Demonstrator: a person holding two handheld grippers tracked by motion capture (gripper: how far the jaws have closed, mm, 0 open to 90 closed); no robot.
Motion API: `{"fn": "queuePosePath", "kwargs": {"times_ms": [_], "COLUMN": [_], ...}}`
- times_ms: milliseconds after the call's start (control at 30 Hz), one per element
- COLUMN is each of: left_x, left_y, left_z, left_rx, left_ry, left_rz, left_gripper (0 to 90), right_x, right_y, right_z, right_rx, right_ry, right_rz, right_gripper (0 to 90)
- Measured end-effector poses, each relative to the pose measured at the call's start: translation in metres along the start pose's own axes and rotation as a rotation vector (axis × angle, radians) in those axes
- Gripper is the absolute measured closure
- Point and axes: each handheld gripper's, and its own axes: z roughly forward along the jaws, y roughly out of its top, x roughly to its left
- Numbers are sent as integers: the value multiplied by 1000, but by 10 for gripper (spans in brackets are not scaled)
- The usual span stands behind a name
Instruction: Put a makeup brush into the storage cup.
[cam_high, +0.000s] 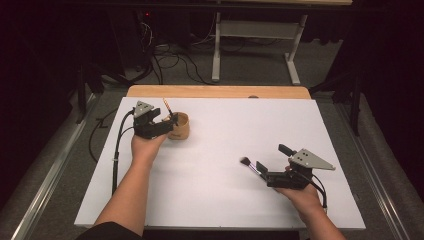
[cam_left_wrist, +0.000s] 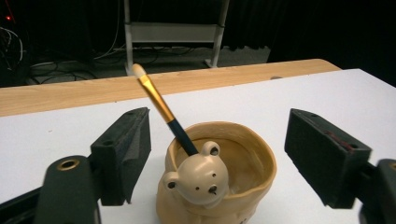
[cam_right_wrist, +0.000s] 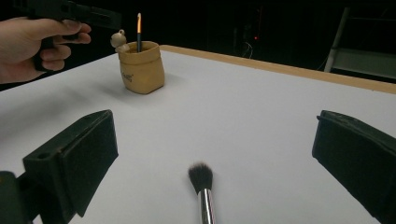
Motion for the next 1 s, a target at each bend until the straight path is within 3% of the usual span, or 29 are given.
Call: {"fn": "queuePosePath", "kwargs": {"times_ms": [633,1000], "left_x": [-8,-18], "left_y": [-15,-22], "left_z": [-18,-32], "left_rx": [17,9], "left_ry": [-10,-12], "left_rz": [-1,29], "left_gripper": [142,40], "right_x": [1,1], "right_y": [0,1], "right_z": [0,-1], "right_rx": [-1,-8], "right_ry": [-4,-11], "right_rz": [-5,-1], "right_gripper": [17,17]}}
